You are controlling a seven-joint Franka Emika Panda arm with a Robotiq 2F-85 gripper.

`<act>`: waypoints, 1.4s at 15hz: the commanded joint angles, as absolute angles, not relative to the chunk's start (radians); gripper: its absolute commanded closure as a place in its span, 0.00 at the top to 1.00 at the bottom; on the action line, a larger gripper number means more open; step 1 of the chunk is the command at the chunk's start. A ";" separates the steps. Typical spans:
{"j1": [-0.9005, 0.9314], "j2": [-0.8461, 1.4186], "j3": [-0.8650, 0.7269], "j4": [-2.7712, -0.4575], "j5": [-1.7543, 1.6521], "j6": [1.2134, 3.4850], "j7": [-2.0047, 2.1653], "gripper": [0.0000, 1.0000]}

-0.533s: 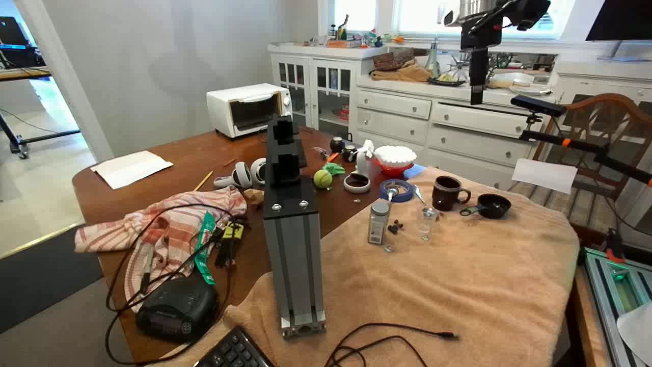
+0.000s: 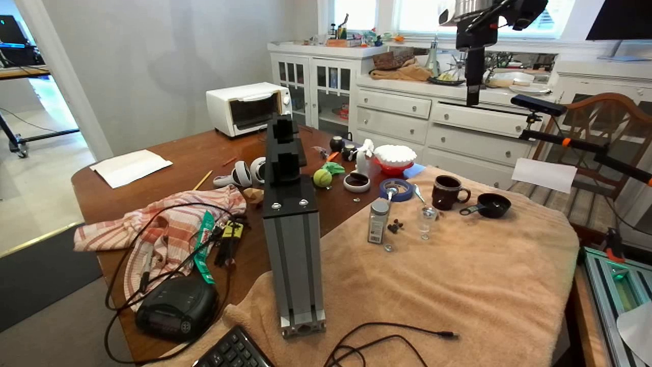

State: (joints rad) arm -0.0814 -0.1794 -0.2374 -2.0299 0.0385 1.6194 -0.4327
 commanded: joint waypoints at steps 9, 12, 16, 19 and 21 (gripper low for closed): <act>-0.062 -0.051 -0.104 -2.059 0.024 1.660 -0.247 1.00; -0.069 -0.016 -0.109 -2.042 0.043 1.636 -0.256 1.00; -0.072 -0.019 -0.104 -2.047 0.033 1.634 -0.258 1.00; -0.068 0.046 -0.099 -2.009 0.041 1.613 -0.236 1.00; -0.057 0.119 -0.083 -1.986 0.082 1.624 -0.213 1.00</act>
